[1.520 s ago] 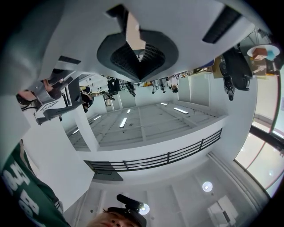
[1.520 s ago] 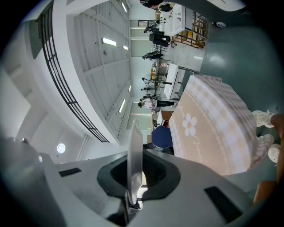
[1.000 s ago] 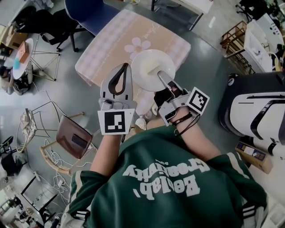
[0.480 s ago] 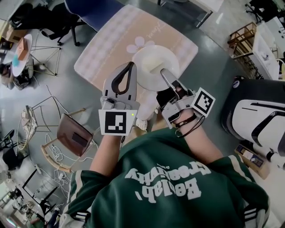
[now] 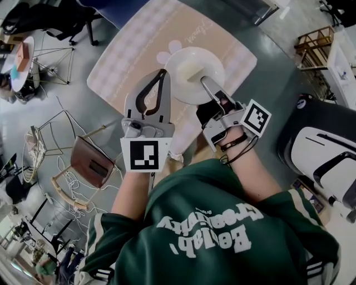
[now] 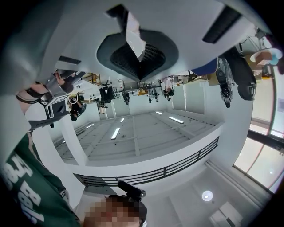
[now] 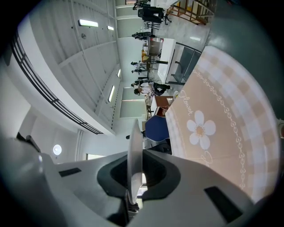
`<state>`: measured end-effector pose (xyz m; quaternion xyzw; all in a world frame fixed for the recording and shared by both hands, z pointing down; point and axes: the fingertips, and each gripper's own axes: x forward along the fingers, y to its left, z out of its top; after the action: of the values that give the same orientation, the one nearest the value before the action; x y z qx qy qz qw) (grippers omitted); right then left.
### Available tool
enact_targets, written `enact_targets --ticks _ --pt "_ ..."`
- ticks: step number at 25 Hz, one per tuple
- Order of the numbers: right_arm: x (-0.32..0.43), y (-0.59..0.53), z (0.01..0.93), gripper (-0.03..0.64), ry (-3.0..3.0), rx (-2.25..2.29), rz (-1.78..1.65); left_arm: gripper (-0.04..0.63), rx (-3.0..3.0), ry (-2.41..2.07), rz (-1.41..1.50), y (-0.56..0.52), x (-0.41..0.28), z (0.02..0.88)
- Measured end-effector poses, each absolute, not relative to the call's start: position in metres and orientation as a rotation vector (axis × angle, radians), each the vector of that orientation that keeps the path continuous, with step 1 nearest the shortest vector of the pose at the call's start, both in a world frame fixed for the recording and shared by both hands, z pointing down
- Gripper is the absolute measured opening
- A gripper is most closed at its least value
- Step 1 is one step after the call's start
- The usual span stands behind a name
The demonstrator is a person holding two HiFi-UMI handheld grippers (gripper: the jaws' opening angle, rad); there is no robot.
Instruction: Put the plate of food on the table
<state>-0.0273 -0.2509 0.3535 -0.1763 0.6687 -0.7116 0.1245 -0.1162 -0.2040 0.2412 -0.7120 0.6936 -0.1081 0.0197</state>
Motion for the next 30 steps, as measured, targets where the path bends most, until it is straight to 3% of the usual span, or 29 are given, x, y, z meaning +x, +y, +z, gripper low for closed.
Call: enact_targets --ticks 30 --pt "-0.145 -0.300 0.496 0.023 2.160 -0.347 -2.316 0.009 -1.947 2.629 -0.478 -0.235 -0.223 0.413"
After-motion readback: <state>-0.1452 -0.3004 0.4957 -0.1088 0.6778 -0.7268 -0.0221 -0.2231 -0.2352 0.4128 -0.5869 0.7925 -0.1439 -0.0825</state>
